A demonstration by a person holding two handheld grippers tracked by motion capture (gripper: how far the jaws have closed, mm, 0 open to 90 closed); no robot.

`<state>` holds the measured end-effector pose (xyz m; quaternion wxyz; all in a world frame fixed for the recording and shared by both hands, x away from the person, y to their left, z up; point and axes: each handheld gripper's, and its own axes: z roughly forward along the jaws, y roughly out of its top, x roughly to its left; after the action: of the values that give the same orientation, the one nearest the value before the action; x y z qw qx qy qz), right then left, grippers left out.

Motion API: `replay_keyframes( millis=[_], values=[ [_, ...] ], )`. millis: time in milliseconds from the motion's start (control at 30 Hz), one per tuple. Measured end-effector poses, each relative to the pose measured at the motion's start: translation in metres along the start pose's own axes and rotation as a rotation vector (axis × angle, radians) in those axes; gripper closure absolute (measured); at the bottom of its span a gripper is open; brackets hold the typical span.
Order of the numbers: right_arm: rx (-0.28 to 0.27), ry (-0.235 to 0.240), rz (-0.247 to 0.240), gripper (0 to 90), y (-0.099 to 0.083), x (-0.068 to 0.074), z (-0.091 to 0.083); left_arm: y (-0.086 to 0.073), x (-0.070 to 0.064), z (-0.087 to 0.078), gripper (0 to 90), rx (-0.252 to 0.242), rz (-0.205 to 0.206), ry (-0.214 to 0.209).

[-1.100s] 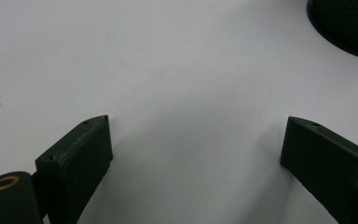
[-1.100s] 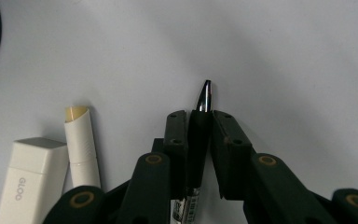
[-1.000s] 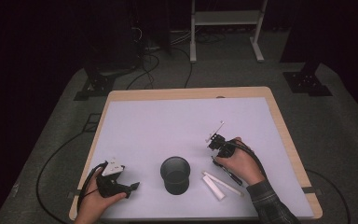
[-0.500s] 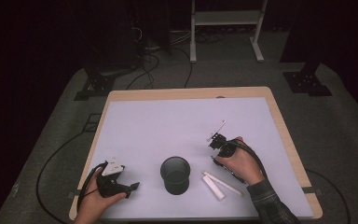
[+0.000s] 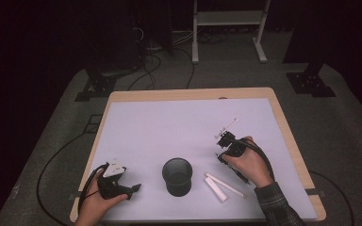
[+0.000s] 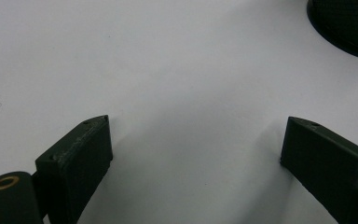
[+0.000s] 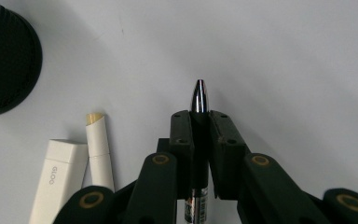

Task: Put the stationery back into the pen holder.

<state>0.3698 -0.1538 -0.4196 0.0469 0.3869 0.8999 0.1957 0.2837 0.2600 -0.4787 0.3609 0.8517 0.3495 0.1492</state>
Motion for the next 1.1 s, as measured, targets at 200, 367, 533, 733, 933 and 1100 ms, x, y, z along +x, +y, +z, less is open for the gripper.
replay_keyframes(
  millis=[200,367,533,733,933,1100],
  values=[
    [-0.051,0.006,0.007,79.8,-0.004,-0.003,-0.012,0.0,0.0,0.0,8.0,0.001,0.003,0.002],
    [-0.1,0.013,-0.001,79.8,-0.004,0.0,-0.021,0.0,0.0,0.0,7.9,0.003,0.006,0.003],
    [-0.156,0.028,0.002,79.8,-0.005,0.002,-0.03,0.0,0.0,0.0,7.9,0.004,0.005,0.003],
    [-0.231,0.04,-0.005,79.8,-0.006,0.004,-0.038,0.0,0.0,0.0,7.9,0.003,0.006,0.003],
    [-0.31,0.072,-0.017,79.7,-0.007,0.004,-0.046,0.0,-0.001,0.0,7.9,0.003,0.005,0.004],
    [-0.36,0.104,-0.032,79.8,-0.007,0.007,-0.049,0.0,-0.001,0.0,7.9,0.001,0.002,0.004]
  ],
)
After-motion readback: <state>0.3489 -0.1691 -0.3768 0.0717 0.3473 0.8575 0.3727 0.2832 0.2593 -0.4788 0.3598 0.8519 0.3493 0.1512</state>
